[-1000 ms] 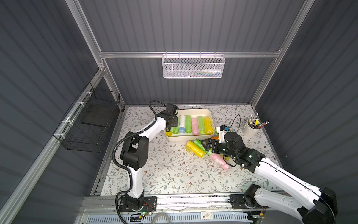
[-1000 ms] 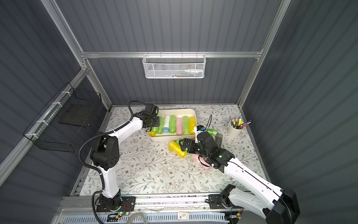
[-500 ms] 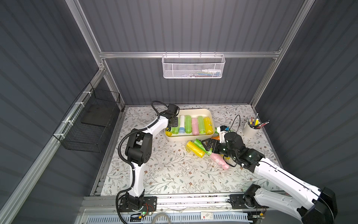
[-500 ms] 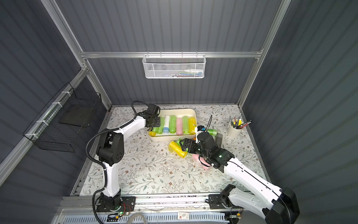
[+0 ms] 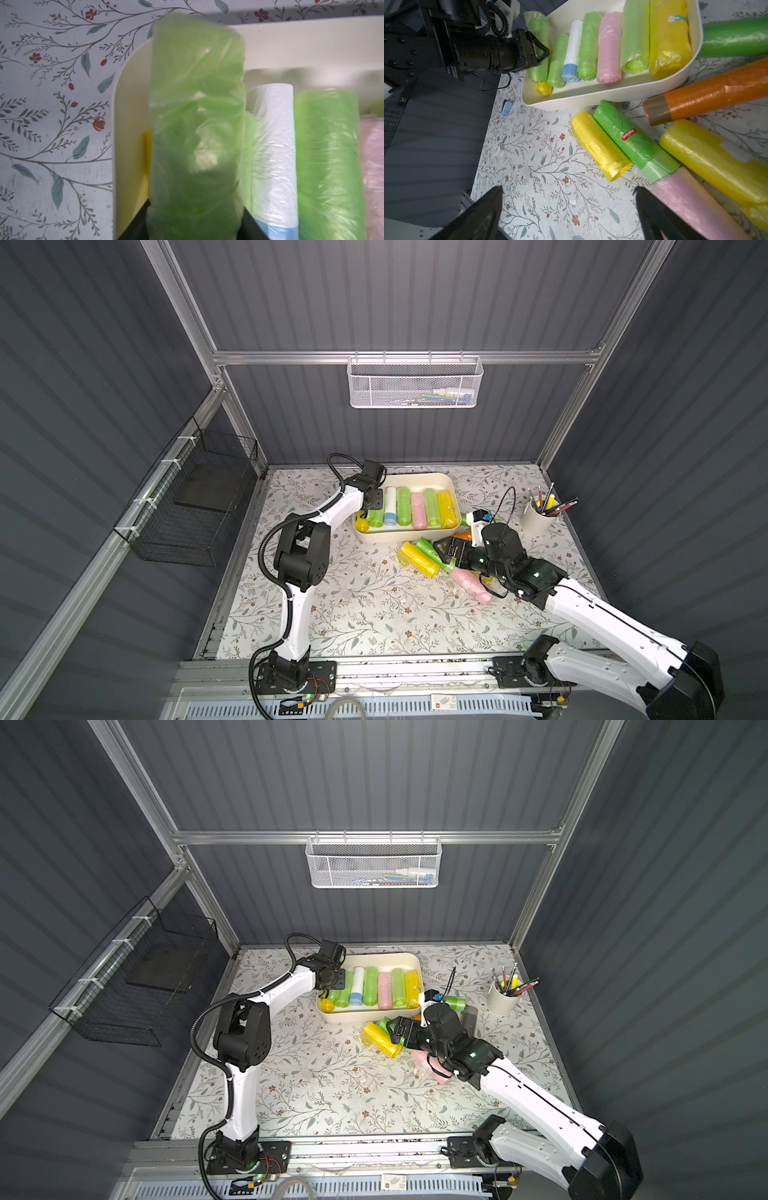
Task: Put the roll of trash bags into the storage box
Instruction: Place the roll of trash bags in the storage box.
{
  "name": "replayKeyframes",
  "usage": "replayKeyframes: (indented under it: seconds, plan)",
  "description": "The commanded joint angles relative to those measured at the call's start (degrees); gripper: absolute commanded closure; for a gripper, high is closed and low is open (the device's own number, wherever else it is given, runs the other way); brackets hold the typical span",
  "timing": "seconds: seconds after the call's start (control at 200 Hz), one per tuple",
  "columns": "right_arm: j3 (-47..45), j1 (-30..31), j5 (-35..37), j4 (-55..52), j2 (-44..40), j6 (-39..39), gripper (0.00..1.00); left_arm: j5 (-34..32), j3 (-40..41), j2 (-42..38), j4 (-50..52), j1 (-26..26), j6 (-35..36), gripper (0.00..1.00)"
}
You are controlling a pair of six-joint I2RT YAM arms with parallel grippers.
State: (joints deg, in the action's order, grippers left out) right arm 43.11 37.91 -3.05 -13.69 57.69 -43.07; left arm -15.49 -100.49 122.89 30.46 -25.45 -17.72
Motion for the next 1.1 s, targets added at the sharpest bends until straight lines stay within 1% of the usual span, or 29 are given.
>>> replayKeyframes:
  seconds: [0.0,0.255,0.36,0.485,0.63,0.76,0.875,0.996,1.096]
  plan:
    - [-0.84,-0.28,-0.37,0.15,-0.08,0.22,0.01,-1.13,-2.35,0.95,0.69,0.05,1.28,0.49]
    - [-0.75,-0.31,-0.72,0.67,0.08,0.70,0.01,-1.06,-3.02,1.54,1.20,0.05,1.92,0.48]
    - [-0.73,-0.34,-0.28,0.43,-0.29,0.88,0.01,-1.04,-3.36,1.33,1.36,0.05,1.91,0.37]
    - [-0.65,-0.33,-0.29,-0.11,-0.30,1.31,0.01,-0.22,-2.52,-0.27,0.44,0.05,2.54,0.34]
    - [-0.60,-0.43,-0.31,-0.44,-0.19,1.41,0.01,0.36,-1.75,-2.18,-0.07,0.05,2.77,0.27]
    - [-0.23,-0.38,0.40,-1.49,-0.21,1.32,0.01,2.09,-0.44,-4.42,-0.17,-0.03,3.00,0.16]
    - [0.21,-0.39,0.98,-2.30,-0.37,1.41,0.01,4.25,2.37,-7.50,-2.12,-0.03,3.91,0.14]
    - [0.52,-0.46,1.61,-2.97,-0.64,1.58,0.01,5.07,4.52,-10.44,-2.61,-0.04,4.12,0.11]
    - [0.91,-0.41,1.68,-3.67,-0.56,2.43,0.01,5.72,6.35,-13.24,-3.31,-0.06,3.92,0.05]
